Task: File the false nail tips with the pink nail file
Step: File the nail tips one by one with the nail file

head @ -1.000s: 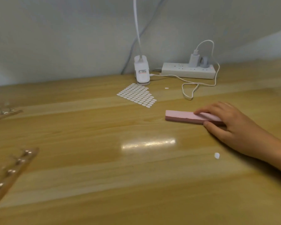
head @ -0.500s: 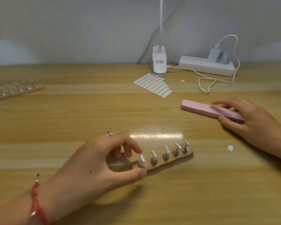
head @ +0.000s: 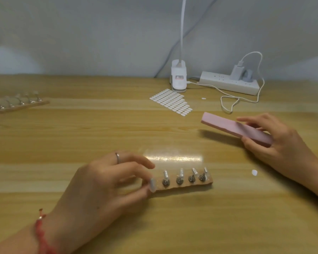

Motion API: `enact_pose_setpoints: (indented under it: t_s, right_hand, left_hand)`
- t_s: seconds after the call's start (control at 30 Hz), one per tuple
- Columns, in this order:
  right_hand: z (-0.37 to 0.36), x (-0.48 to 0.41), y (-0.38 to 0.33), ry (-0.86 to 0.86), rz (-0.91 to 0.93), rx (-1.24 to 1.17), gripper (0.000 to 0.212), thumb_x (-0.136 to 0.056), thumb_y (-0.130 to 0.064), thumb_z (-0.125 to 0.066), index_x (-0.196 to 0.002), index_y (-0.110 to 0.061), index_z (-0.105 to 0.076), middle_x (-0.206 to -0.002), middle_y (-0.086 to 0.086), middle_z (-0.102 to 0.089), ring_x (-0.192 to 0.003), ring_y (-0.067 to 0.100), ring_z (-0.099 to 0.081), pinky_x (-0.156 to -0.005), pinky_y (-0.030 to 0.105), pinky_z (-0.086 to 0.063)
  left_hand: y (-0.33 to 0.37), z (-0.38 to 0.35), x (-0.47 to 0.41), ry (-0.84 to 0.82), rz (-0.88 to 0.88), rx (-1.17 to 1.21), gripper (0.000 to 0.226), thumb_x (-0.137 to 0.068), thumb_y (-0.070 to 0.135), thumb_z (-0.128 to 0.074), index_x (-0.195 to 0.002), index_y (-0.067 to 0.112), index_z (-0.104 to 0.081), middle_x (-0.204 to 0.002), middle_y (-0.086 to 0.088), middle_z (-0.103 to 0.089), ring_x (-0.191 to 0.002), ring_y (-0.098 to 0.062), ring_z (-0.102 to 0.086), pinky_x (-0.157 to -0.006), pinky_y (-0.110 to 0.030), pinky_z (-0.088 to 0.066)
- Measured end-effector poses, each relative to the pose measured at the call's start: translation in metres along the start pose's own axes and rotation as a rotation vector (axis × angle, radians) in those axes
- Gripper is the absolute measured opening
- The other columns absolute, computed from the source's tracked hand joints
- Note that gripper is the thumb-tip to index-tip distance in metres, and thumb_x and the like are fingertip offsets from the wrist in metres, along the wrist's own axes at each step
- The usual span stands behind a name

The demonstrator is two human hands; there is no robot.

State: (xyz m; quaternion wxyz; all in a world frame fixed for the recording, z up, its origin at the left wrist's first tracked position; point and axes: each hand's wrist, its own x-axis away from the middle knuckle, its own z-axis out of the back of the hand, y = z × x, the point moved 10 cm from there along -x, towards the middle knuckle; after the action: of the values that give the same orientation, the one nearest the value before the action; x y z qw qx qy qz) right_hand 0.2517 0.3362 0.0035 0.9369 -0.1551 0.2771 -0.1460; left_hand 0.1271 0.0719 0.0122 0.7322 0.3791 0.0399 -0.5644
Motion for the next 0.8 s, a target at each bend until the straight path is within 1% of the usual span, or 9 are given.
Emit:
enact_pose_setpoints:
  t_s: [0.13,0.2,0.27,0.3,0.33,0.43,0.57,0.7,0.8]
  right_hand:
    - [0.017,-0.005,-0.006,0.093,-0.027,-0.075,0.041,-0.091,-0.008,-0.063,-0.124,-0.033,-0.055,-0.109,0.003,-0.060,-0.095,0.016,-0.055,-0.085,0.008,-0.037]
    - [0.024,-0.010,-0.014,0.108,-0.065,-0.208,0.048,-0.095,-0.004,-0.058,-0.124,-0.042,-0.056,-0.109,-0.004,-0.064,-0.090,0.019,-0.059,-0.077,0.020,-0.048]
    - [0.024,-0.017,-0.037,0.070,-0.057,-0.334,0.051,-0.097,-0.010,-0.053,-0.125,-0.052,-0.055,-0.101,-0.008,-0.068,-0.085,0.019,-0.061,-0.071,0.035,-0.051]
    - [0.023,-0.019,-0.052,0.039,-0.019,-0.356,0.048,-0.099,-0.016,-0.052,-0.126,-0.056,-0.054,-0.099,-0.009,-0.068,-0.083,0.015,-0.061,-0.066,0.032,-0.051]
    - [0.020,-0.019,-0.070,0.006,0.041,-0.342,0.046,-0.098,-0.022,-0.051,-0.127,-0.057,-0.053,-0.099,-0.014,-0.066,-0.082,0.010,-0.059,-0.060,0.021,-0.048]
    - [0.013,-0.013,-0.108,-0.036,0.185,-0.262,0.043,-0.094,-0.031,-0.044,-0.133,-0.050,-0.051,-0.115,-0.026,-0.057,-0.095,-0.008,-0.054,-0.071,0.002,-0.040]
    - [0.007,0.001,-0.118,-0.019,0.210,-0.295,0.042,-0.092,-0.031,-0.045,-0.128,-0.047,-0.058,-0.120,-0.019,-0.055,-0.115,0.002,-0.053,-0.085,0.006,-0.041]
    - [-0.010,0.012,-0.131,-0.080,0.233,-0.267,0.044,-0.091,-0.033,-0.046,-0.128,-0.055,-0.056,-0.120,-0.022,-0.052,-0.114,0.009,-0.055,-0.086,0.012,-0.046]
    - [-0.023,0.011,-0.143,-0.143,0.273,-0.247,0.045,-0.090,-0.026,-0.049,-0.127,-0.047,-0.061,-0.120,-0.015,-0.052,-0.110,0.006,-0.053,-0.088,0.006,-0.039]
  left_hand:
    - [-0.021,0.015,-0.002,0.136,0.203,0.363,0.016,-0.067,0.044,-0.071,-0.077,0.031,-0.075,-0.085,0.013,-0.074,-0.072,-0.005,-0.067,-0.066,-0.019,-0.052]
    - [-0.025,0.011,-0.006,0.166,0.285,0.519,0.015,-0.063,0.041,-0.080,-0.076,0.034,-0.077,-0.082,0.007,-0.075,-0.067,-0.009,-0.067,-0.069,-0.023,-0.055]
    - [-0.030,0.003,-0.012,0.174,0.366,0.625,0.017,-0.060,0.041,-0.077,-0.076,0.035,-0.078,-0.076,0.003,-0.075,-0.065,-0.006,-0.067,-0.065,-0.020,-0.055]
    - [-0.033,0.000,-0.014,0.181,0.395,0.644,0.020,-0.059,0.042,-0.073,-0.077,0.035,-0.078,-0.074,0.003,-0.074,-0.065,-0.003,-0.067,-0.062,-0.013,-0.052]
    - [-0.035,-0.002,-0.016,0.191,0.415,0.651,0.021,-0.060,0.043,-0.072,-0.079,0.035,-0.078,-0.072,0.002,-0.074,-0.065,-0.001,-0.067,-0.060,-0.008,-0.049]
    - [-0.038,-0.003,-0.016,0.241,0.414,0.657,0.022,-0.063,0.041,-0.071,-0.083,0.035,-0.077,-0.081,0.007,-0.075,-0.074,-0.004,-0.068,-0.068,-0.011,-0.051]
    - [-0.040,0.000,-0.013,0.272,0.351,0.590,0.018,-0.071,0.035,-0.069,-0.088,0.035,-0.076,-0.092,0.013,-0.073,-0.084,-0.004,-0.066,-0.074,-0.015,-0.051]
    - [-0.038,0.001,-0.016,0.264,0.285,0.568,0.012,-0.075,0.030,-0.077,-0.088,0.030,-0.077,-0.091,0.013,-0.072,-0.082,-0.001,-0.062,-0.072,-0.014,-0.044]
    - [-0.030,-0.002,-0.019,0.225,0.231,0.566,0.015,-0.074,0.029,-0.074,-0.088,0.027,-0.078,-0.095,0.013,-0.072,-0.088,-0.001,-0.062,-0.075,-0.010,-0.042]
